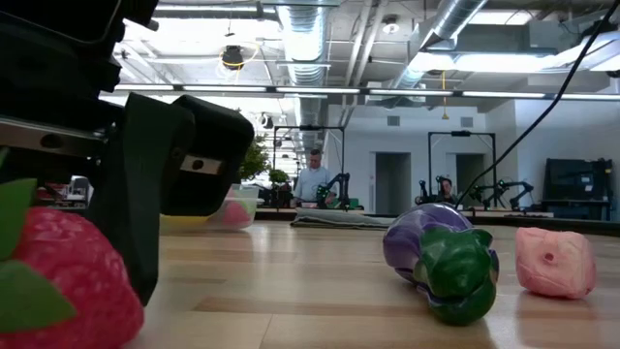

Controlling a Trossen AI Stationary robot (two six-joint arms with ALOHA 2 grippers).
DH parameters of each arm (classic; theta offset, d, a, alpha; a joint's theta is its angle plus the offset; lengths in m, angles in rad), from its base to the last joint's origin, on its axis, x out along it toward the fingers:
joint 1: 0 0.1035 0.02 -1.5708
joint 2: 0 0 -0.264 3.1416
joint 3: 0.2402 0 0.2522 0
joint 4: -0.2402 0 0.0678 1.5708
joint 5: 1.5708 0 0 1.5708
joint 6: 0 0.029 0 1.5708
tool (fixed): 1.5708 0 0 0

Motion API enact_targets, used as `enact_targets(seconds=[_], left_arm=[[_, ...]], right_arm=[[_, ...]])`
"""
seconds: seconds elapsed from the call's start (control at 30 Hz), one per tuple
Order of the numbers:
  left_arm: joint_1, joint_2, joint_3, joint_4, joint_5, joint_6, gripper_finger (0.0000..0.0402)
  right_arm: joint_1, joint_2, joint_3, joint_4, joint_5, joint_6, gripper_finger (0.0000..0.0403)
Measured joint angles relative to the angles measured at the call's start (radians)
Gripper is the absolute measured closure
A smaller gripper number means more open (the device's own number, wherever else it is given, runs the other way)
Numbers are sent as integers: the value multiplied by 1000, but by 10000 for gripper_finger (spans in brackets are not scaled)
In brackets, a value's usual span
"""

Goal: Pick and placing Produce into tupperware
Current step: Put the strawberry into the transparent bin

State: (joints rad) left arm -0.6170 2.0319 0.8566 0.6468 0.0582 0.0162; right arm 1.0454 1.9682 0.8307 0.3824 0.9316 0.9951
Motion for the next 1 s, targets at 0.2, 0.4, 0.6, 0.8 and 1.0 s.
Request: enact_targets(seconds=[0.2,0.4,0.6,0.8,1.0], left_arm=[[1,0,0,0,0,0,230],[11,0,0,0,-7,3,230],[15,0,0,17,-48,49,230],[24,-3,0,22,-82,76,230],[24,-3,0,21,-84,81,230]], right_arm=[[0,0,0,0,0,0,159],[0,0,0,0,0,0,159],[0,0,0,0,0,0,159],[0,0,0,0,-9,0,159],[0,0,0,0,-10,0,159]])
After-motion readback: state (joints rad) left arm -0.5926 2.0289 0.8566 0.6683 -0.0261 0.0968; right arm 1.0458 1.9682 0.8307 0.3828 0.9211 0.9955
